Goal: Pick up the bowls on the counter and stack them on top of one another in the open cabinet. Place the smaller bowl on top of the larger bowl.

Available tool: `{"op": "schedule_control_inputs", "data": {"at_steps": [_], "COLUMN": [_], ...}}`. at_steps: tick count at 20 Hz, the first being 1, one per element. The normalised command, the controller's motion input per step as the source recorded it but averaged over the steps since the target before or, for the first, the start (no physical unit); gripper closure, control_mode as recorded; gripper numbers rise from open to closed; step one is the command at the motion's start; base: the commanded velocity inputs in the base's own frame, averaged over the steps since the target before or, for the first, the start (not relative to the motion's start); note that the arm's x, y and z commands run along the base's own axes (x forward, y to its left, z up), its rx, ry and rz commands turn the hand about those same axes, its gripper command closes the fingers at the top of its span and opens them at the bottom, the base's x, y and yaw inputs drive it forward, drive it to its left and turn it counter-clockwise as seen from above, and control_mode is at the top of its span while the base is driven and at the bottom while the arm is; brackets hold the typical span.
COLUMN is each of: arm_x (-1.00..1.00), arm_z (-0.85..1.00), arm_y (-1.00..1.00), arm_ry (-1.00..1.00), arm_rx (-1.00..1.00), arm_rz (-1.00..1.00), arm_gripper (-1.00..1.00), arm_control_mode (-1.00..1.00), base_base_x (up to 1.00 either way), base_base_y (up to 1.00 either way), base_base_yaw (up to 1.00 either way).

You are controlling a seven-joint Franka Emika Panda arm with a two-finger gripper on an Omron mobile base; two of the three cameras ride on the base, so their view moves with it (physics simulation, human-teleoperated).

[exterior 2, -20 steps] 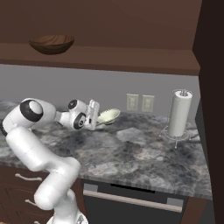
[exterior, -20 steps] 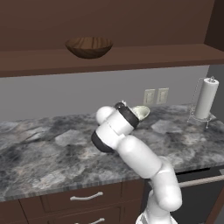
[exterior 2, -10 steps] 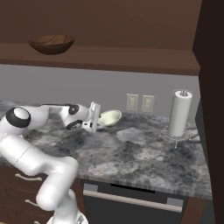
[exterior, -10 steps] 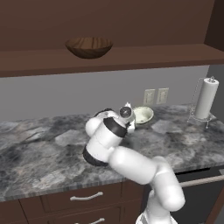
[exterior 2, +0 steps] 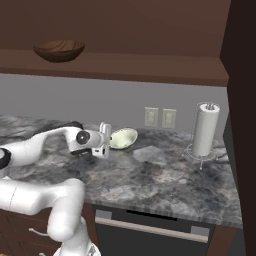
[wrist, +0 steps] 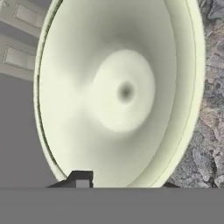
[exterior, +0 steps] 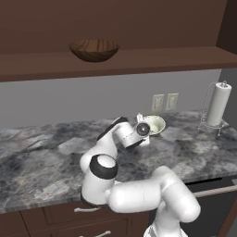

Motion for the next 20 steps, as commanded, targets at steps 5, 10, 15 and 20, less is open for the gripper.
{"op": "schedule_control_inputs", "data": {"at_steps": [5, 10, 15, 20], "arm_x": [-0.27, -0.33, -0.37, -0.42], "arm_z": [0.46, 0.51, 0.5, 0.49], "arm_y": [0.26, 0.25, 0.2, 0.16], "arm_ry": [0.09, 0.04, 0.06, 0.06], "arm_rx": [0.0, 0.0, 0.0, 0.01], "arm_rz": [0.07, 0.06, 0.05, 0.04], "arm_gripper": [1.0, 1.0, 1.0, 1.0], "arm_control_mode": [-1.0, -1.0, -1.0, -1.0], "base_base_x": [0.0, 0.0, 0.0, 0.0], "base_base_y": [0.0, 0.0, 0.0, 0.0], "base_base_yaw": [0.0, 0.0, 0.0, 0.0]}}
